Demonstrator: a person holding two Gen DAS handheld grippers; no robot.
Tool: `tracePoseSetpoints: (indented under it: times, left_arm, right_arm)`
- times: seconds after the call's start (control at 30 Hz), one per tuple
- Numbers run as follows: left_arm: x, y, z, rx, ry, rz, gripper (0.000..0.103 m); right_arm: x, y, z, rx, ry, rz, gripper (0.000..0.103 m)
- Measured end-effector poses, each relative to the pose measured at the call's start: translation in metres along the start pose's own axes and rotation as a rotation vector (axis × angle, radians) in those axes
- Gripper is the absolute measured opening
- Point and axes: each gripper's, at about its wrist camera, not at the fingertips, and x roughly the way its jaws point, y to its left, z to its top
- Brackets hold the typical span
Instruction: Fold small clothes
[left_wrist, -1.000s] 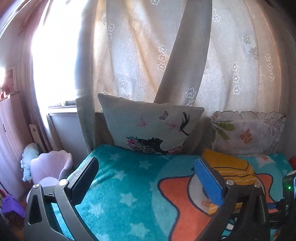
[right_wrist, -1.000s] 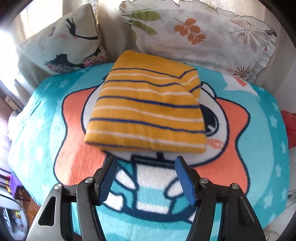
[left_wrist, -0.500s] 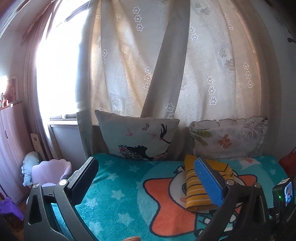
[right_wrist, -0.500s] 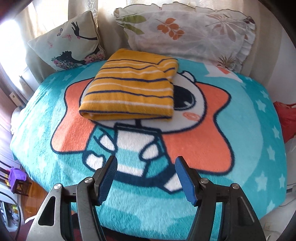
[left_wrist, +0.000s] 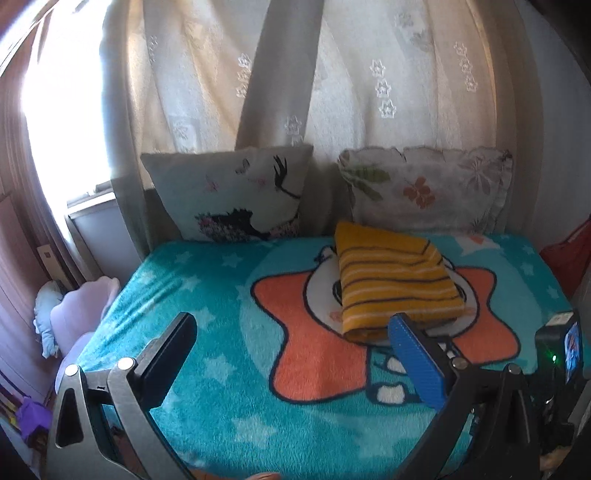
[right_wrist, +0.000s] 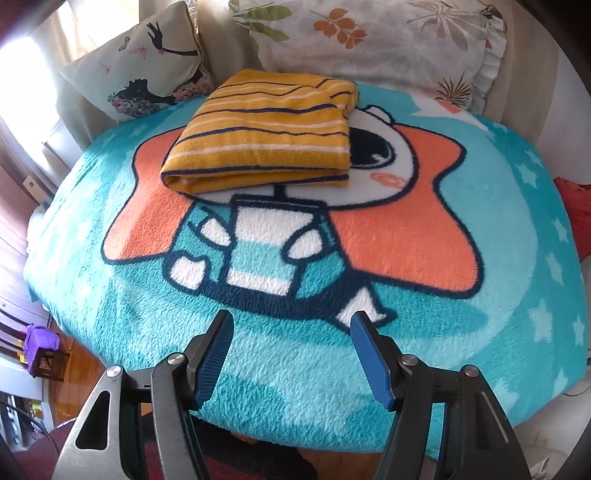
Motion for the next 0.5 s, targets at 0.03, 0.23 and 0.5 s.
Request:
tracePoseSetpoints:
  times: [0.03, 0.23, 0.5]
  left_arm:
    - [0.008, -0.001, -0.005, -0.002, 0.039, -0.018, 0.103]
    - [0.046, -0.011, -0.030, 0.010, 0.209, -0.067, 0.103]
    - [0.076, -0.022, -0.042, 0.016, 0.335, -0.102, 0.103]
  right_arm:
    - [0.000, 0.001, 0.000, -0.002, -0.002, 0.002, 0.070]
    - [0.006, -0.001, 0.004, -0.001, 0.011, -0.012, 0.071]
    - [0.015, -0.004, 0.026, -0.006, 0.018, -0.030, 0.072]
